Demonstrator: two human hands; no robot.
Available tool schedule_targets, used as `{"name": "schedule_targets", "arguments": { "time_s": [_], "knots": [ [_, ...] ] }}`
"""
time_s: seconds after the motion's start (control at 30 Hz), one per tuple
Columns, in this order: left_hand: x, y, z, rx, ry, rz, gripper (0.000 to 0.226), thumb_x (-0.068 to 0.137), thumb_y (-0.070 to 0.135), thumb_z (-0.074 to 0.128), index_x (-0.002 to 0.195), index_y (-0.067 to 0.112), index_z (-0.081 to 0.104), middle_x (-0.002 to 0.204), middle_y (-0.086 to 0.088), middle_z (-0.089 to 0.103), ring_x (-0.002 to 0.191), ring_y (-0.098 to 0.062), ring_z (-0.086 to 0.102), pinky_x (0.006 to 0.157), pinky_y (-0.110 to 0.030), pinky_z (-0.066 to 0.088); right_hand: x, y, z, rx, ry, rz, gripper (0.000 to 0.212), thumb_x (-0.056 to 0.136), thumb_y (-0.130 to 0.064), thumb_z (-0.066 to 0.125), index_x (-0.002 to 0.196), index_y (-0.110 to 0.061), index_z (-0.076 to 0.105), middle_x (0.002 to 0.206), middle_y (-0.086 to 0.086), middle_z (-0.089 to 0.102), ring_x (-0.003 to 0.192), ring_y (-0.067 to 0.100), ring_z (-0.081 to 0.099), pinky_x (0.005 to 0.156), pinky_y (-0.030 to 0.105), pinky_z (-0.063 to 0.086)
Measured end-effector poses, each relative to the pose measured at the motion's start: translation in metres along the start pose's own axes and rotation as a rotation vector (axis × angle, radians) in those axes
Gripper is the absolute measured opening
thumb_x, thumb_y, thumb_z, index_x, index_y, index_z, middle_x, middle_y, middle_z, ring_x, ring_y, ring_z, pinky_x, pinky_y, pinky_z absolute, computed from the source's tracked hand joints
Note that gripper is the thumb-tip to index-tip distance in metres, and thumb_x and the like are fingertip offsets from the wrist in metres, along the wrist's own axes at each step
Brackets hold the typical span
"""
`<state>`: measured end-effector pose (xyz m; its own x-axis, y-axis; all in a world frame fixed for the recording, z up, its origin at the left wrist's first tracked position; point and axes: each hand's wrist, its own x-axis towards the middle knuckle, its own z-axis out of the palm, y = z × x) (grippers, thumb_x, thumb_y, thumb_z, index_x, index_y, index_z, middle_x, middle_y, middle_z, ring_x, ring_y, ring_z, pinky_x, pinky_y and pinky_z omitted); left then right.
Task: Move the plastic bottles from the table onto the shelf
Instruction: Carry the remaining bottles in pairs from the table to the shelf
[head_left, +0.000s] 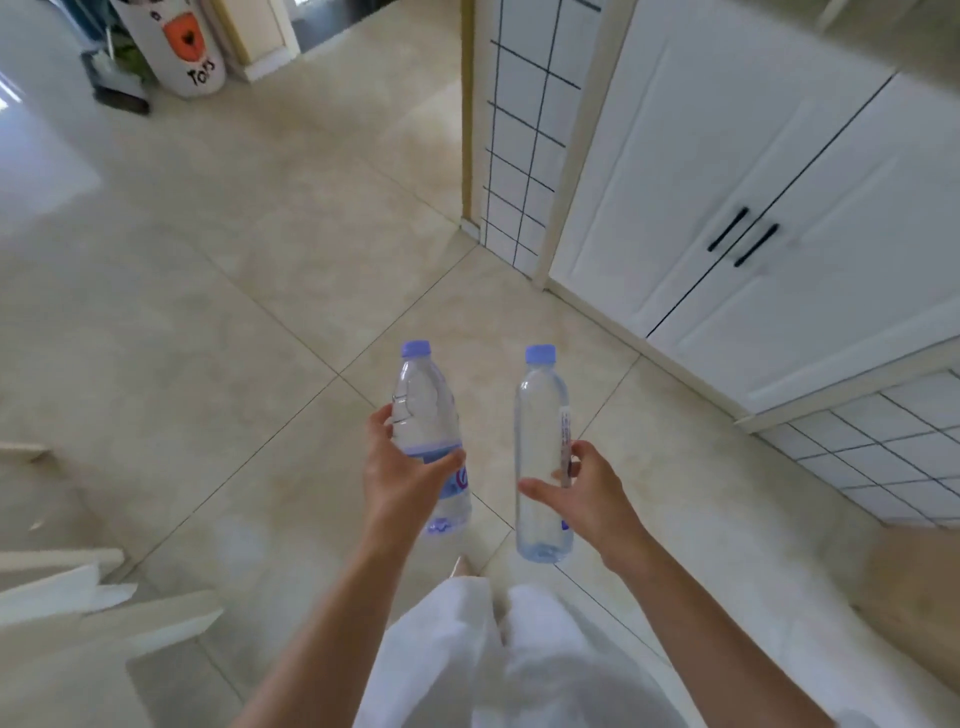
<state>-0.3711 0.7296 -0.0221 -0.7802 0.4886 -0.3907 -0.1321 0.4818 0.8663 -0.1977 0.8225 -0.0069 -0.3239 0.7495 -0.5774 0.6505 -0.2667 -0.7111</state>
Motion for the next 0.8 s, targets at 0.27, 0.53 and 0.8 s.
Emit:
{"name": "schedule_targets", "arguments": {
  "time_s": [0.27, 0.53, 0.8],
  "knots": [
    [0.036, 0.041, 0.083, 0.095, -0.230, 0.014, 0.076, 0.059, 0.010, 0.089, 0.116, 0.034, 0.044, 0.093, 0.022, 0.052, 0.076, 0.007, 0.057, 0.048, -0.006, 0.043, 0.028, 0.003, -0.060, 0.149, 0.217, 0.139, 0.053, 0.068, -0.036, 0.082, 0.108, -0.021, 0.051, 0.098, -0.006, 0.061, 0.095, 0.015, 0.061, 0.082, 0.035, 0.054],
    [0.060, 0.096, 0.200, 0.113, -0.358, 0.061, 0.077, 0.059, 0.008, 0.090, 0.116, 0.032, 0.043, 0.096, 0.017, 0.053, 0.081, 0.001, 0.059, 0.050, -0.008, 0.044, 0.082, 0.005, -0.159, 0.251, 0.371, 0.122, 0.045, 0.067, -0.034, 0.083, 0.098, -0.026, 0.051, 0.091, -0.010, 0.061, 0.090, 0.007, 0.061, 0.076, 0.031, 0.053],
    [0.082, 0.171, 0.324, 0.109, -0.409, 0.178, 0.080, 0.057, 0.016, 0.092, 0.119, 0.033, 0.046, 0.101, 0.017, 0.054, 0.096, -0.017, 0.063, 0.074, -0.029, 0.055, 0.150, -0.011, -0.280, 0.267, 0.453, 0.086, 0.049, 0.066, -0.036, 0.083, 0.103, -0.023, 0.053, 0.094, -0.011, 0.060, 0.093, 0.009, 0.060, 0.074, 0.028, 0.050]
  ]
}}
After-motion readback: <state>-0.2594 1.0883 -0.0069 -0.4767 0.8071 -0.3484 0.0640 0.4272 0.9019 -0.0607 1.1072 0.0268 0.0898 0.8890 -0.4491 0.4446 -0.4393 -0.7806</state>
